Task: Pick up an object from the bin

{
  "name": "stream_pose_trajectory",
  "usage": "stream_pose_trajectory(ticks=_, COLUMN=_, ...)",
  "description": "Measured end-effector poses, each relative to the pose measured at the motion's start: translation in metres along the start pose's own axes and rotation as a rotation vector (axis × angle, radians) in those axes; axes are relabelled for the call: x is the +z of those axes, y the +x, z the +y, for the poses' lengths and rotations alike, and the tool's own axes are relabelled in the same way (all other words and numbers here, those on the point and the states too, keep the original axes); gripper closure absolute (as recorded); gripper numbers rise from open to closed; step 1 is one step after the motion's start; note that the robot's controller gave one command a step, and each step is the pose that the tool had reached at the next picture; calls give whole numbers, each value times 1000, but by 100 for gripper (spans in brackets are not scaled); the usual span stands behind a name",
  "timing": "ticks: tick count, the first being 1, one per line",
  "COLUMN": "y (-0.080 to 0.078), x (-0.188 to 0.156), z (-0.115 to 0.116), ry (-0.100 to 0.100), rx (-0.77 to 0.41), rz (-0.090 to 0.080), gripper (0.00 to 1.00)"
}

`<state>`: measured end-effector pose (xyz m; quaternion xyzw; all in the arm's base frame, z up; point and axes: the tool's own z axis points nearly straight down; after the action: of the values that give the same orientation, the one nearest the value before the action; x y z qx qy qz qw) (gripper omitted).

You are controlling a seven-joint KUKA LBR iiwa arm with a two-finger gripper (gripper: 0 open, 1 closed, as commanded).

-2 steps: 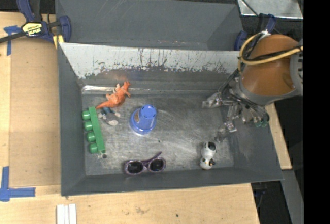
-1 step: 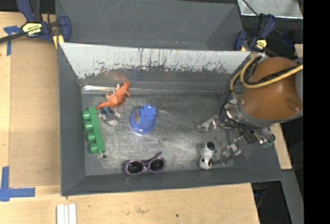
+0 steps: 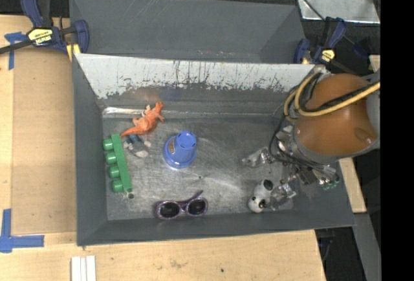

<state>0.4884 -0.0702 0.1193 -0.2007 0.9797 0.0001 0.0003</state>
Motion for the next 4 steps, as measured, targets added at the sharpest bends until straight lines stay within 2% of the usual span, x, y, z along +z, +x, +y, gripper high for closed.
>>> stream_pose_trajectory(ticks=1, y=-5, x=29, z=4, ry=4, rx=-238, rz=-4, gripper=0)
stream_pose_trajectory(ticks=2, y=-8, x=45, z=-12, ry=0, rx=-436, rz=-9, gripper=100)
stream_pose_trajectory(ticks=4, y=-7, x=41, z=-12, ry=-1, rx=-437, rz=-8, gripper=100)
